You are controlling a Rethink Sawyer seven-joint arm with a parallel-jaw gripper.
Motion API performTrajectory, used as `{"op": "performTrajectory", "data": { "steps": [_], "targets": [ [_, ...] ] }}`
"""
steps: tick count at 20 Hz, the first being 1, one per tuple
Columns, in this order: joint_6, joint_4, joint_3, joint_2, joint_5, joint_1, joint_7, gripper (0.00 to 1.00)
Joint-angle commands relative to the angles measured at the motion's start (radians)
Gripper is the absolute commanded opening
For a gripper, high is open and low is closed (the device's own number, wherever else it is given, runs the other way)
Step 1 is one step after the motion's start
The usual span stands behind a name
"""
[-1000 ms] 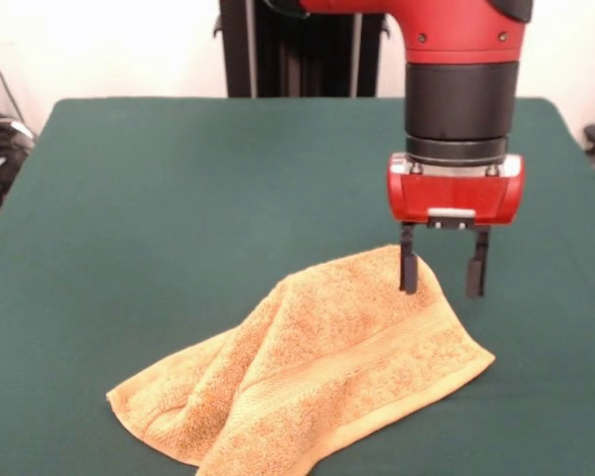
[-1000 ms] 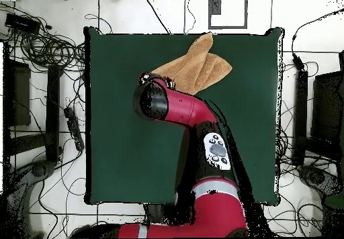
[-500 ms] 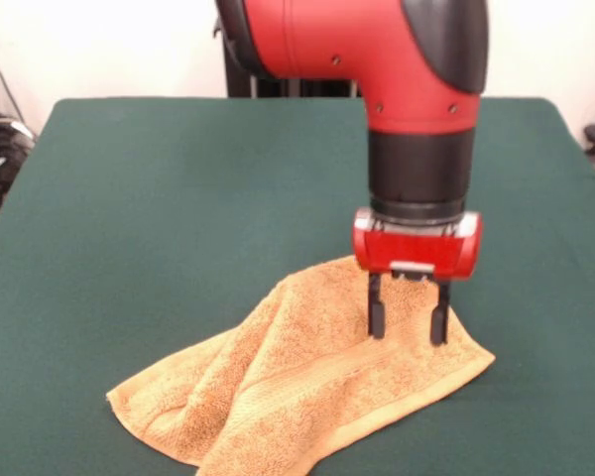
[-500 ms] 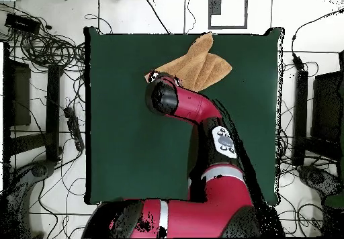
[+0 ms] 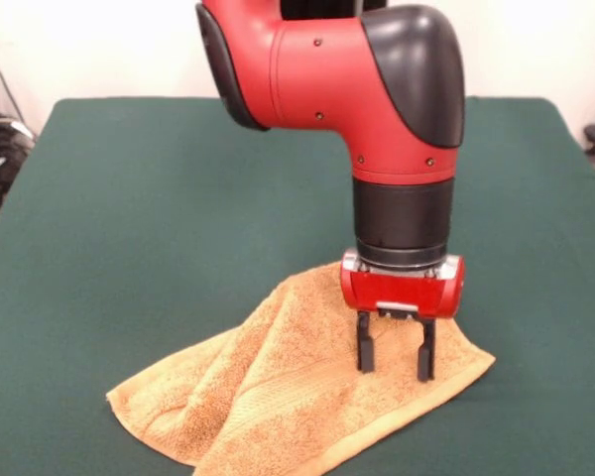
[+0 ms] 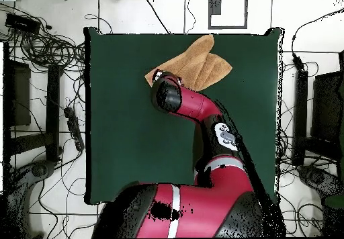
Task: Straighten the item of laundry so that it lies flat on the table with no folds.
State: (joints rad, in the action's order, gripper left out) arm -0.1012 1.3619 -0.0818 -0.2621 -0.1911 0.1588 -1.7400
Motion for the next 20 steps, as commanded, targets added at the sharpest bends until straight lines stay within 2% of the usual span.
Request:
{"op": "performTrajectory", "data": {
  "steps": [1,2,16,20],
  "targets": [
    [0.025,-0.01,-0.148,0.079,-0.013,-0.008,-0.163,1.0],
    [0.017,-0.007,-0.151,0.078,-0.015,-0.005,-0.163,0.0],
    [-0.01,-0.008,-0.101,0.066,-0.027,-0.035,-0.176,0.0],
    [-0.001,0.025,-0.074,0.036,-0.035,-0.049,-0.204,0.0]
  ]
}}
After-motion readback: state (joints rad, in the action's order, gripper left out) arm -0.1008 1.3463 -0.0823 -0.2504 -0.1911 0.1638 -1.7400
